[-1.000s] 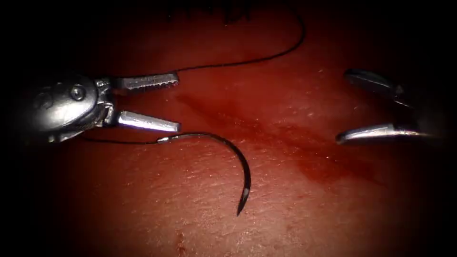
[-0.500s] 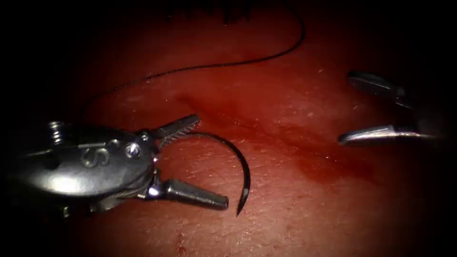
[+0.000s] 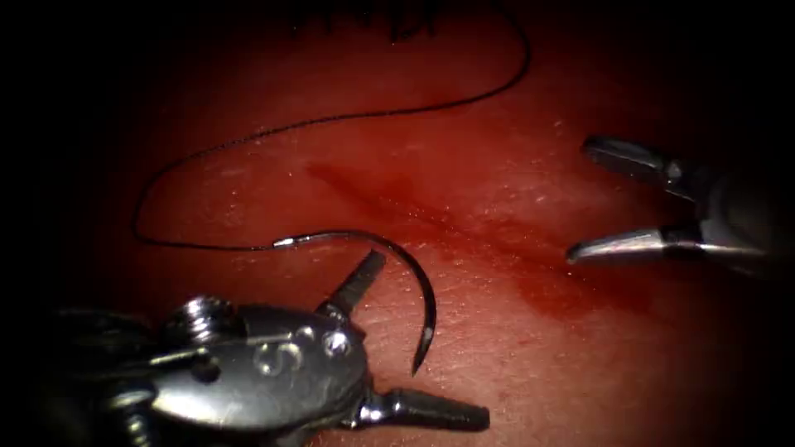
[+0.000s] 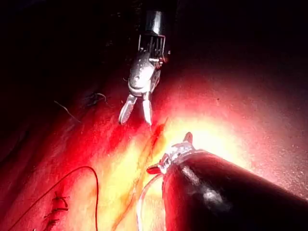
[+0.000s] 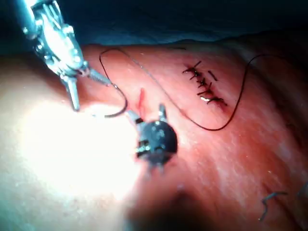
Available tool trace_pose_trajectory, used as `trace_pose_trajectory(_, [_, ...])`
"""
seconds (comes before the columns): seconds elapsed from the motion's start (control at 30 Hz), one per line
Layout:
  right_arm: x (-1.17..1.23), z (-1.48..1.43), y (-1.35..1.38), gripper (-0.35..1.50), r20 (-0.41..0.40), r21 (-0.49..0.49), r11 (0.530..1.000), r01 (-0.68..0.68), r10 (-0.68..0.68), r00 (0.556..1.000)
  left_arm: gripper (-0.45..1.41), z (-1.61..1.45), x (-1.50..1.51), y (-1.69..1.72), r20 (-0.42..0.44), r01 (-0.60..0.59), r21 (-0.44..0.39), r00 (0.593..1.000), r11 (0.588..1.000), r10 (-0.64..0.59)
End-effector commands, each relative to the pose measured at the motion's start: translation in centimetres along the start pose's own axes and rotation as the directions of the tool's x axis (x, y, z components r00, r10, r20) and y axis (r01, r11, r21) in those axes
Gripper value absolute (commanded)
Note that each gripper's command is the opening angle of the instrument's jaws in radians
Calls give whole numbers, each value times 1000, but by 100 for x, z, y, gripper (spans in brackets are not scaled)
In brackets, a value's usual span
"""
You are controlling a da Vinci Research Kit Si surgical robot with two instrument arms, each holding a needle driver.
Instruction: Wound Closure
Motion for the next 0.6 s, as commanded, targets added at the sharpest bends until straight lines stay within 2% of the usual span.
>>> trace_pose_trajectory(0.03, [-3,11,-3,101,4,3,1000,1,-1,1000,96,12,-2,1,-4,12,-4,1000,1000,-12])
trace_pose_trajectory(0.4, [-5,17,-6,101,15,3,1000,-2,2,1000,88,66,-54,-10,18,74,-37,997,997,-73])
trace_pose_trajectory(0.53, [-6,18,-7,101,15,3,1000,-1,1,1000,83,75,-58,-9,22,75,-44,997,996,-74])
trace_pose_trajectory(0.6, [-6,18,-6,101,15,2,1000,-1,1,1000,74,77,-57,-9,22,81,-43,997,996,-80])
